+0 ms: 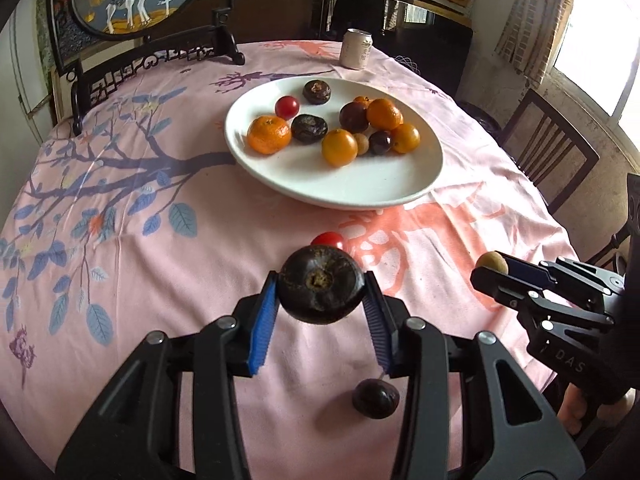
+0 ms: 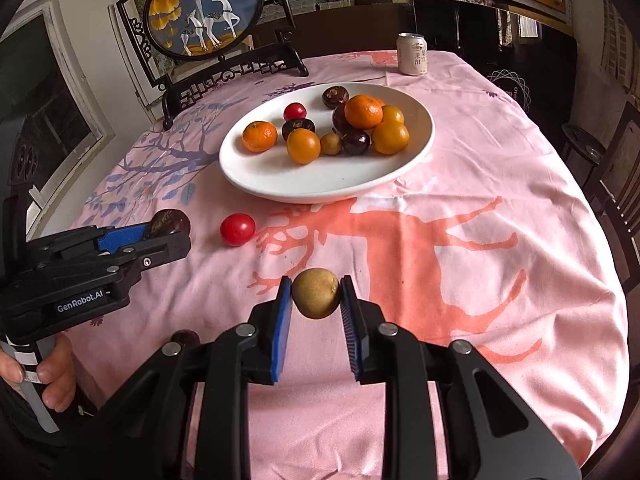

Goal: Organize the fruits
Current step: 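Set the small fruit and the dark fruit on the white plate and release, then grasp a dark cherry with the right tool while the left grasps a red tomato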

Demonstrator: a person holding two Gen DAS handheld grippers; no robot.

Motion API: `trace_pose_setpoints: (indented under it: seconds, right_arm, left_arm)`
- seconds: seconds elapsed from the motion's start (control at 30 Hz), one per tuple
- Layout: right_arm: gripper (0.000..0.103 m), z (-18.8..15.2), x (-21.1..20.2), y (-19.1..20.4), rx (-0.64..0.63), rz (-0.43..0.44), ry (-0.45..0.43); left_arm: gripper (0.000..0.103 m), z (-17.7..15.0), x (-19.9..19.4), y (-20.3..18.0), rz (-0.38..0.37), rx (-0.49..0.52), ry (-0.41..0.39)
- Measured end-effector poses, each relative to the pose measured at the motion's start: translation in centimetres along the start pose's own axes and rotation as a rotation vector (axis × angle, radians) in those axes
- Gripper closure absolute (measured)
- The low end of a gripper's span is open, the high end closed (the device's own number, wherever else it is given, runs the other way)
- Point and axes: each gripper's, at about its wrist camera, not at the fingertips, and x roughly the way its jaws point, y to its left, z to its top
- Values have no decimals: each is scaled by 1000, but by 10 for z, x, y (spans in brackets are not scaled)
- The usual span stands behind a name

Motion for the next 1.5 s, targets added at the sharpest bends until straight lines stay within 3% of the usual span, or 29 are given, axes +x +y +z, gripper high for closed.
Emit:
trace_pose_setpoints:
  seconds: [0.2, 0.4, 0.63, 0.93, 1.0, 1.07, 1.1, 1.3, 1.5]
  right_arm:
    - [77, 54, 11, 3, -69, -45, -51]
    - [78, 103, 59, -4, -100, -97, -54]
    - [78, 107, 95, -19, -60, -92, 0]
    - [76, 107, 104, -26, -42, -92, 17]
    - [55, 108, 102, -28, -36, -104, 1]
    - [46, 109, 94, -30, -21, -113, -32]
    - [46, 110, 89, -31, -15, -109, -42]
    - [46, 95, 38, -27, 2, -95, -73]
    - [43, 35, -12, 2, -29, -14, -61]
  left_arm:
    - [61, 62, 26, 9, 50, 1, 8]
    - [61, 100, 79, 17, 60, -44, 56]
    - [61, 102, 103, 19, 74, -37, 84]
    - [60, 105, 111, 18, 76, -35, 86]
    - [58, 106, 108, 20, 65, -47, 78]
    - [48, 107, 98, 21, 62, -53, 59]
    - [38, 106, 90, 22, 57, -59, 45]
    - [16, 80, 18, 36, 34, -124, -83]
    - [11, 6, -32, 49, 89, -165, -147]
